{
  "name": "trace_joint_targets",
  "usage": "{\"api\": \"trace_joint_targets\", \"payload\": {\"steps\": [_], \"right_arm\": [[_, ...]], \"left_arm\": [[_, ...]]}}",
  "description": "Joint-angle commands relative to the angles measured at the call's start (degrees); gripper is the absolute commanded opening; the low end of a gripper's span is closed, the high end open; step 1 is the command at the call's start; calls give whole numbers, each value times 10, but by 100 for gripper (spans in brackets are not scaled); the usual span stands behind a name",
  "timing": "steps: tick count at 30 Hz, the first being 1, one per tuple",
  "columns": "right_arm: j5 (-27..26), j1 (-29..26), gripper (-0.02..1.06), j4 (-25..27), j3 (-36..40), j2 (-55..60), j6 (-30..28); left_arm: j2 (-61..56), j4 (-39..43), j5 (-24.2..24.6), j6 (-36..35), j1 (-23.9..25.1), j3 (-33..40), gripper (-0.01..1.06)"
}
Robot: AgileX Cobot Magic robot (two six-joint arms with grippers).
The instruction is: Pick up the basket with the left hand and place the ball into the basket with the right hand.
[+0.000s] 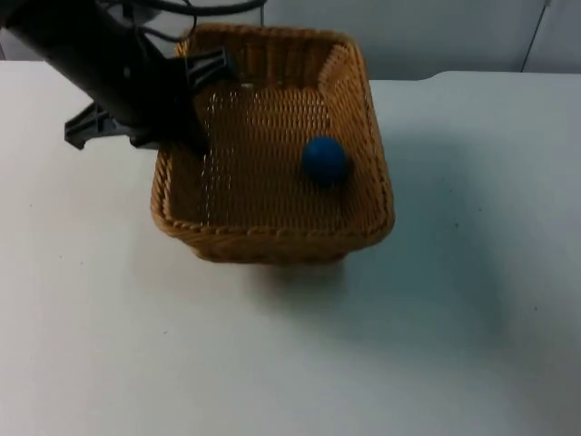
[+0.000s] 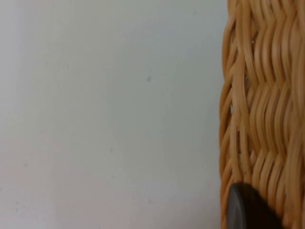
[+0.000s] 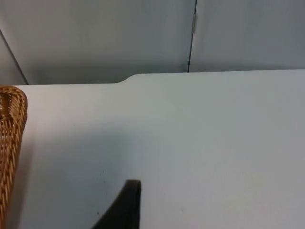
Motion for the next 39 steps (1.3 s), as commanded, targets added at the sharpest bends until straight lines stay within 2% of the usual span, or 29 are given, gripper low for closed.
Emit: {"api": "trace_joint_targets", "payload": {"steps": [1, 3, 10, 30, 39], "right_arm": [[-8, 14, 104, -16, 2, 9, 6], [-7, 24, 104, -31, 2, 15, 19], [-6, 24, 104, -31, 2, 20, 19], [-9, 24, 104, -33, 2, 20, 19], [-9, 24, 104, -33, 2, 20, 19]], "left_arm": [[4, -17, -13, -2, -2, 10, 0], [9, -17, -14, -2, -2, 11, 0], [26, -24, -29, -4, -2, 11, 0], [41, -31, -8, 2, -5, 11, 0], [45, 0, -5, -6, -19, 11, 0]]}}
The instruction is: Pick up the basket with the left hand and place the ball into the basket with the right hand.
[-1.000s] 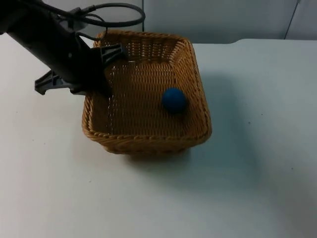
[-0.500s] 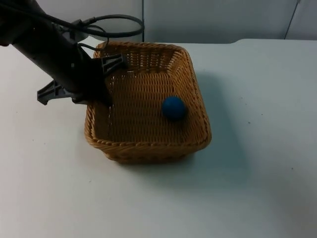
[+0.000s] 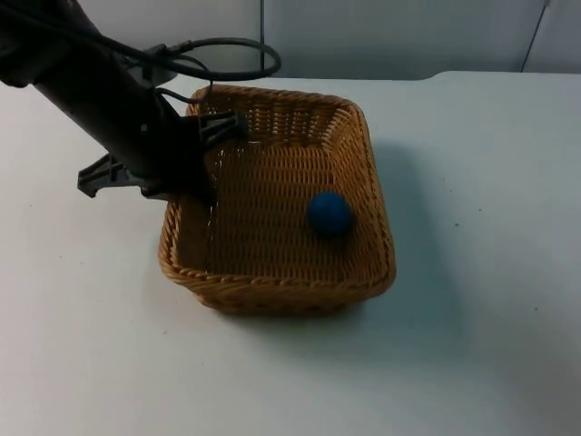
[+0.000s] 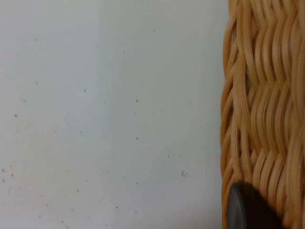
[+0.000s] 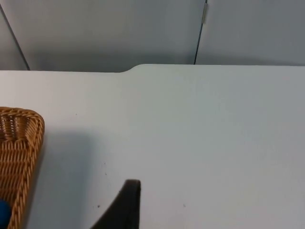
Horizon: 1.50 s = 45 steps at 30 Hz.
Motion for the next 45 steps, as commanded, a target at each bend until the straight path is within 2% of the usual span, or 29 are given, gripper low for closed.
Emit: {"api": "trace_joint_targets", "payload": {"steps": [1, 3, 7, 10, 19, 31, 45], "right_arm": [[-7, 0, 104, -5, 2, 1, 3], [-7, 0, 104, -5, 2, 1, 3], [-8, 1, 104, -4, 2, 1, 3], [-9, 8, 104, -11, 2, 1, 3], [-9, 13, 104, -14, 2, 1, 4], [-17, 13, 104, -16, 2, 1, 12], [-17, 13, 104, -15, 2, 1, 16]], "left_arm": [[0, 4, 4, -17, -4, -3, 0], [0, 27, 3, -38, -4, -3, 0], [0, 175, 19, -155, -5, -4, 0], [0, 209, 24, -189, -8, -4, 0], [-7, 201, 20, -192, -9, -4, 0], [-8, 190, 26, -162, -40, -12, 0], [-9, 188, 42, -156, -44, -12, 0]]}}
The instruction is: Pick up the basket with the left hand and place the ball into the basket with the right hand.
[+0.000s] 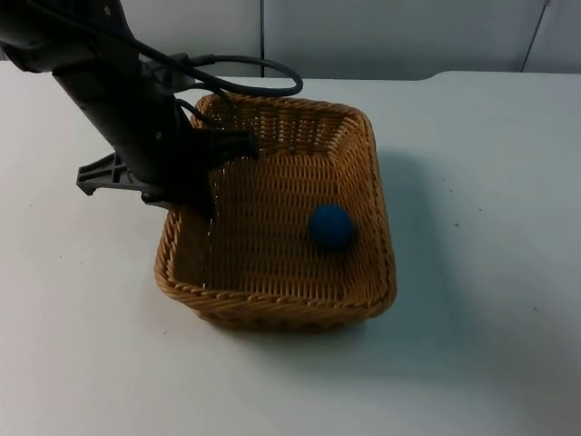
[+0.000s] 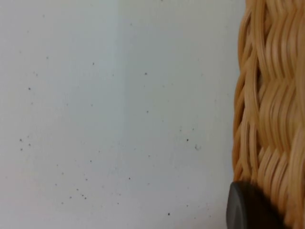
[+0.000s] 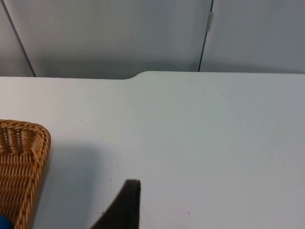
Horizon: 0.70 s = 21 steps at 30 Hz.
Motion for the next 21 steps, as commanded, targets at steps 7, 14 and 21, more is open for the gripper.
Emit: {"api": "trace_joint_targets", "payload": {"steps": [7, 14, 21], "right_arm": [[-7, 1, 104, -4, 2, 1, 3], [-7, 1, 104, -6, 2, 1, 3], [-8, 1, 104, -8, 2, 1, 3]], "left_arm": [[-7, -3, 9, 6, -7, -2, 0], [-13, -2, -4, 9, -7, -2, 0], [-13, -2, -9, 9, -7, -2, 56]]}}
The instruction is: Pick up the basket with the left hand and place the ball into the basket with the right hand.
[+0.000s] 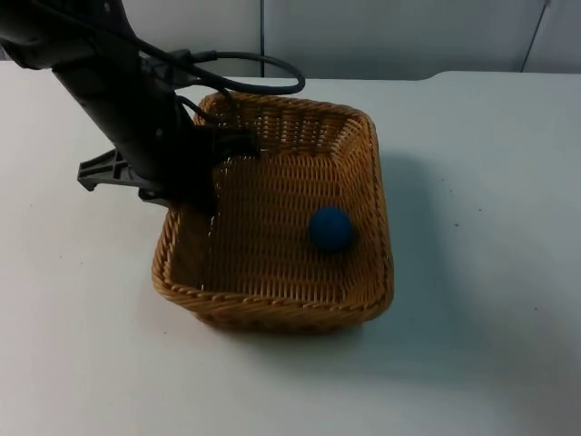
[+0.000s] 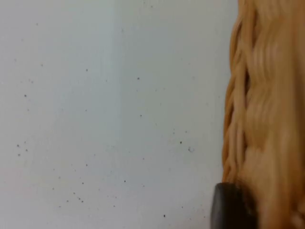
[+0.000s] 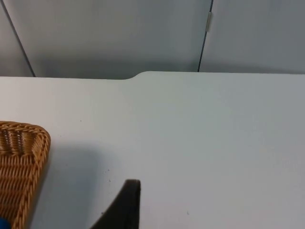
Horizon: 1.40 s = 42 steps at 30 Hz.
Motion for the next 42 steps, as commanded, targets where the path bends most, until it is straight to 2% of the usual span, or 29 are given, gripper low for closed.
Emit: {"api": "trace_joint_targets", "payload": {"steps": [1, 2, 3, 4, 9, 17, 20, 22, 24, 29, 34, 42], "right_arm": [[-8, 1, 104, -6, 2, 1, 3], [-8, 1, 104, -6, 2, 1, 3], [-8, 1, 104, -6, 2, 1, 3], [-8, 1, 104, -6, 2, 1, 3], [-8, 1, 104, -6, 2, 1, 3], [-16, 1, 104, -6, 2, 1, 3], [-24, 1, 104, -2, 2, 1, 3], [-26, 1, 104, -2, 2, 1, 6], [-26, 1, 104, -2, 2, 1, 8], [-32, 1, 104, -2, 2, 1, 8], [-33, 1, 104, -2, 2, 1, 8], [-36, 1, 104, -2, 2, 1, 8]], "left_arm": [[-8, -1, -6, 0, -6, -2, 56], [-8, 1, -6, -11, -6, -2, 69], [-8, 7, -4, -31, -6, -2, 77], [-8, 14, -2, -44, -6, -2, 79], [-11, 21, 21, -41, -6, -2, 79], [-65, 81, 41, -54, -9, -2, 79], [-98, 139, 61, -102, -9, -2, 79], [-109, 157, 70, -110, -9, -2, 80], [-135, 200, 91, -110, -9, -2, 86], [-180, 246, 127, -110, -9, -2, 87], [-227, 252, 129, -110, -9, -2, 87], [-278, 216, 119, -135, -9, -2, 87]]}}
